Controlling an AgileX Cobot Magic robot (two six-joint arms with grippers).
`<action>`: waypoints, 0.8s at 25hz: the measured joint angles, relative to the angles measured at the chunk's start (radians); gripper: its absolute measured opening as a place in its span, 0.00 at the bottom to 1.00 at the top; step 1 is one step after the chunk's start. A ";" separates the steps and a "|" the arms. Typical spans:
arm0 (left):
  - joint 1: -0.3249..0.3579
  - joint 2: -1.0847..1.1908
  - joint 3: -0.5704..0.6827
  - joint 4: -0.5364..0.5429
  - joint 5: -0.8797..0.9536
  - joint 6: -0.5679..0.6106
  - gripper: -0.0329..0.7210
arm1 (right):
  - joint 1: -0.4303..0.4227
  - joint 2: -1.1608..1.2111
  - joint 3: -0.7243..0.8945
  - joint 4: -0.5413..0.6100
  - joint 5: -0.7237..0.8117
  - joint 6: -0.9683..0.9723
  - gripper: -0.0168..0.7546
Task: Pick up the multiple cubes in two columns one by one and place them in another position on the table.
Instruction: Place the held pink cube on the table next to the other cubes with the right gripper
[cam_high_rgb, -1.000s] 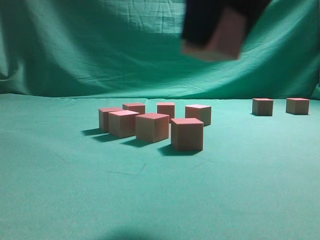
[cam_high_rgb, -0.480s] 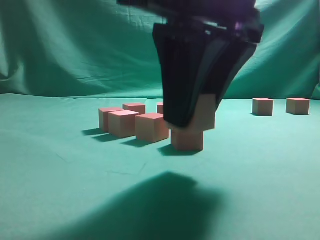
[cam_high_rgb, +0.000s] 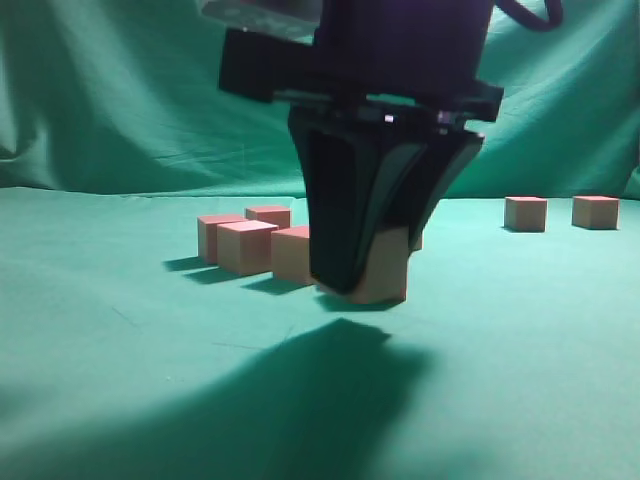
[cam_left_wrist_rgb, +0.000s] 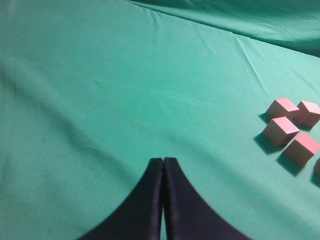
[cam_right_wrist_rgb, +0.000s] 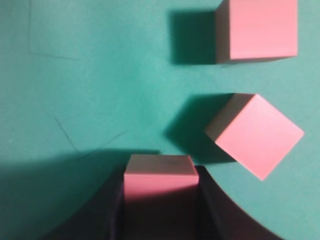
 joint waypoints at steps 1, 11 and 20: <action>0.000 0.000 0.000 0.000 0.000 0.000 0.04 | 0.000 0.008 0.000 -0.001 0.000 0.000 0.35; 0.000 0.000 0.000 0.000 0.000 0.000 0.04 | 0.000 0.053 0.000 -0.053 -0.001 0.057 0.35; 0.000 0.000 0.000 0.000 0.000 0.000 0.04 | 0.000 0.054 0.000 -0.079 -0.003 0.069 0.35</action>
